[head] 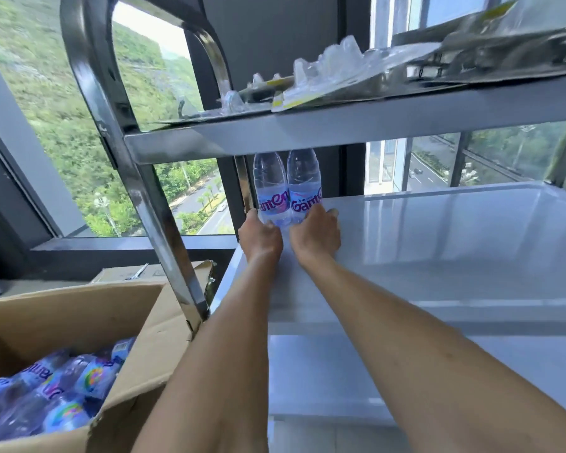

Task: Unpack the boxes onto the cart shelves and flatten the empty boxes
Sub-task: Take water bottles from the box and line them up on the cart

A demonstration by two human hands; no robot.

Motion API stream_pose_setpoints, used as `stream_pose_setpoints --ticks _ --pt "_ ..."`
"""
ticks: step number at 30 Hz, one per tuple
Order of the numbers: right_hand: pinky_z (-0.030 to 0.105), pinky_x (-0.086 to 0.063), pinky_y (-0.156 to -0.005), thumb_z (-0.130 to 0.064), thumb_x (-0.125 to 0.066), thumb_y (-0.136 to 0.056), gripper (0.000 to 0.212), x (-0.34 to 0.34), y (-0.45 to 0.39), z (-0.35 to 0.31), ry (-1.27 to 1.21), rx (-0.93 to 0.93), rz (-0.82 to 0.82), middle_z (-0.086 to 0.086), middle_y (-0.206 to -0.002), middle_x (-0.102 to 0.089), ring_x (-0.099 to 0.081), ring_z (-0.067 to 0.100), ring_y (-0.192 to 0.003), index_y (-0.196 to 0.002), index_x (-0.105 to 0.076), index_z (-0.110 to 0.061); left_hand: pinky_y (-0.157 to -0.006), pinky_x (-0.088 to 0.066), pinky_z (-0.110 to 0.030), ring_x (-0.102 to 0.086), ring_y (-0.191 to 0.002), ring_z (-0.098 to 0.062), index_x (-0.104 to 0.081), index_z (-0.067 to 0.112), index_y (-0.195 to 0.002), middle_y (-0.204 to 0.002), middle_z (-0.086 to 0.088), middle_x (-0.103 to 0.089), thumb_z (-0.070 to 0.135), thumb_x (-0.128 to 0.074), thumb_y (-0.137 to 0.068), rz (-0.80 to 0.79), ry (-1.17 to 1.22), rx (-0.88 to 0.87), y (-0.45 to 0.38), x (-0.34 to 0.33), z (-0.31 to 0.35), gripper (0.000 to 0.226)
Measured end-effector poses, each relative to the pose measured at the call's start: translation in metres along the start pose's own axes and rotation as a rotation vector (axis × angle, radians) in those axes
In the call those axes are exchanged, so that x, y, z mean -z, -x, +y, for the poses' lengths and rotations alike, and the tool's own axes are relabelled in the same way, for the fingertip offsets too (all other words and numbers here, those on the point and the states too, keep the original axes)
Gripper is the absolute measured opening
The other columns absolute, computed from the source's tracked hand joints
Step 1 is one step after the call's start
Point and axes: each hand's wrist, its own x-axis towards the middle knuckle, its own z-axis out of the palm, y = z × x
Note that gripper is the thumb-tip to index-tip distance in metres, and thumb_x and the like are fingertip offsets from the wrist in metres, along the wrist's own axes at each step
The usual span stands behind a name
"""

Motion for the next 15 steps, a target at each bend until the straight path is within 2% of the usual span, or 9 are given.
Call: stream_pose_setpoints --ticks 2,6,8,12,13,15 --pt "0.043 -0.045 -0.096 -0.022 -0.057 -0.091 0.033 0.017 0.025 -0.001 0.019 0.030 -0.018 0.014 -0.124 -0.053 -0.053 0.033 -0.114 -0.123 -0.055 -0.011 -0.077 -0.039 -0.027 -0.060 -0.107 -0.033 -0.062 0.004 -0.120 -0.117 -0.020 -0.066 0.002 -0.048 -0.091 -0.017 -0.036 -0.047 0.026 0.020 0.005 0.032" --pt "0.043 -0.044 -0.089 -0.010 -0.054 -0.086 0.025 0.048 0.075 0.006 0.057 0.094 0.046 0.012 -0.114 -0.059 -0.057 0.034 -0.106 -0.110 -0.060 -0.011 -0.075 -0.042 -0.028 -0.063 -0.102 -0.033 -0.065 0.005 -0.118 -0.109 -0.017 -0.069 0.000 -0.046 -0.086 0.012 -0.113 -0.095 0.065 0.067 -0.004 0.038" --pt "0.043 -0.042 -0.084 -0.004 -0.053 -0.081 0.026 0.059 0.097 0.007 0.020 0.149 0.106 0.011 -0.108 -0.062 -0.057 0.034 -0.102 -0.104 -0.062 -0.011 -0.069 -0.037 -0.025 -0.064 -0.091 -0.029 -0.070 0.007 -0.106 -0.094 -0.013 -0.072 0.002 -0.050 -0.083 0.029 -0.148 -0.191 0.086 0.090 -0.017 0.031" --pt "0.042 -0.040 -0.079 -0.002 -0.054 -0.076 0.023 0.061 0.143 0.006 0.034 0.266 0.194 0.011 -0.098 -0.064 -0.056 0.034 -0.096 -0.096 -0.064 -0.010 -0.051 -0.029 -0.023 -0.051 -0.059 -0.016 -0.067 0.012 -0.080 -0.060 0.004 -0.055 0.008 -0.050 -0.074 0.007 -0.200 -0.282 0.117 0.120 -0.027 0.019" --pt "0.043 -0.042 -0.077 -0.002 -0.052 -0.075 0.022 0.058 0.156 0.005 0.016 0.288 0.210 0.011 -0.096 -0.063 -0.056 0.034 -0.093 -0.093 -0.063 -0.009 -0.048 -0.027 -0.022 -0.048 -0.054 -0.013 -0.065 0.013 -0.078 -0.057 0.006 -0.051 0.009 -0.049 -0.073 -0.013 -0.233 -0.282 0.124 0.126 -0.028 0.017" --pt "0.042 -0.044 -0.070 -0.004 -0.046 -0.072 0.024 0.052 0.181 0.002 -0.052 0.309 0.228 0.011 -0.093 -0.061 -0.056 0.034 -0.086 -0.089 -0.061 -0.008 -0.049 -0.030 -0.024 -0.049 -0.056 -0.020 -0.063 0.015 -0.079 -0.057 0.005 -0.049 0.012 -0.051 -0.073 -0.064 -0.315 -0.248 0.137 0.139 -0.036 0.014"
